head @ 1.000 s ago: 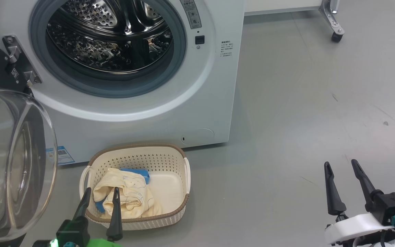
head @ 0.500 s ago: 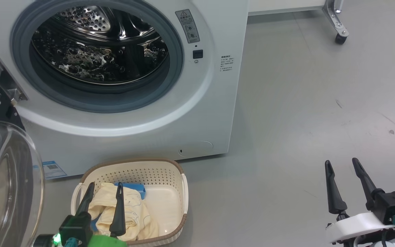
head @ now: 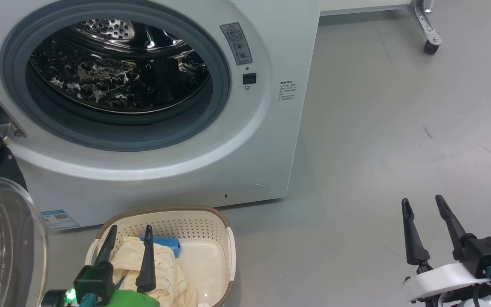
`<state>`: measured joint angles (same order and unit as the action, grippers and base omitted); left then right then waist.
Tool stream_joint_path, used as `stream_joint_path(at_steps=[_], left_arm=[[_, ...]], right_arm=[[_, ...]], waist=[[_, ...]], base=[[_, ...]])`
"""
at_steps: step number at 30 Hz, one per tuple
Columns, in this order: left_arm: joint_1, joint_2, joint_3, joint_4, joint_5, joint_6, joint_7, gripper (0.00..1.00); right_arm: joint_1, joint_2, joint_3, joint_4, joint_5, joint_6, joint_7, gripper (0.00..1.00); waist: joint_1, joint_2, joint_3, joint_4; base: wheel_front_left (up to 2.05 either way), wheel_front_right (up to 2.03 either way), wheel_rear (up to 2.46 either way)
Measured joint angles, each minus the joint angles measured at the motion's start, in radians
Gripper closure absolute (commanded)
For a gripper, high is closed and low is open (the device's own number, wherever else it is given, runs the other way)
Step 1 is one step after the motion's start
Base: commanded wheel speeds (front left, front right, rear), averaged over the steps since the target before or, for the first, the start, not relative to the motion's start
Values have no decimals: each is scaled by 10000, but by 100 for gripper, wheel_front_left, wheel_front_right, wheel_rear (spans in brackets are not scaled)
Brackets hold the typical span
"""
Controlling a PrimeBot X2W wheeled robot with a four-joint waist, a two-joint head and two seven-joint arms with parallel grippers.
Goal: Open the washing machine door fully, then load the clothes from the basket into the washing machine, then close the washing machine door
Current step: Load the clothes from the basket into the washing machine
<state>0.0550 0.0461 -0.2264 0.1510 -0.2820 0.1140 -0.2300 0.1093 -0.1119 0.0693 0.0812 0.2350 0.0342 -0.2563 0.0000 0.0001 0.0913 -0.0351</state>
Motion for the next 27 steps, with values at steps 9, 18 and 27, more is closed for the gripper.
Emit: stream_joint_path(at_steps=[9,18,27], left_arm=[[-190,-2,-10,334,-58,2,0,0],[-332,-4,-155,1080,-226,44,247,0],[-1131,-6,-627,2928,-694,46,993,0]], right_arm=[[-223,13,-12,-4,0,77,0,0],[-225,2,-33,-50,0,92,0,0],[-532,-84,27,-322,2,263,-2,0]], waist=[[0,0,204,14],[0,0,440,53],[0,0,1133,96]], base=[[26,-26,0],[1,-1,0],[0,0,0]])
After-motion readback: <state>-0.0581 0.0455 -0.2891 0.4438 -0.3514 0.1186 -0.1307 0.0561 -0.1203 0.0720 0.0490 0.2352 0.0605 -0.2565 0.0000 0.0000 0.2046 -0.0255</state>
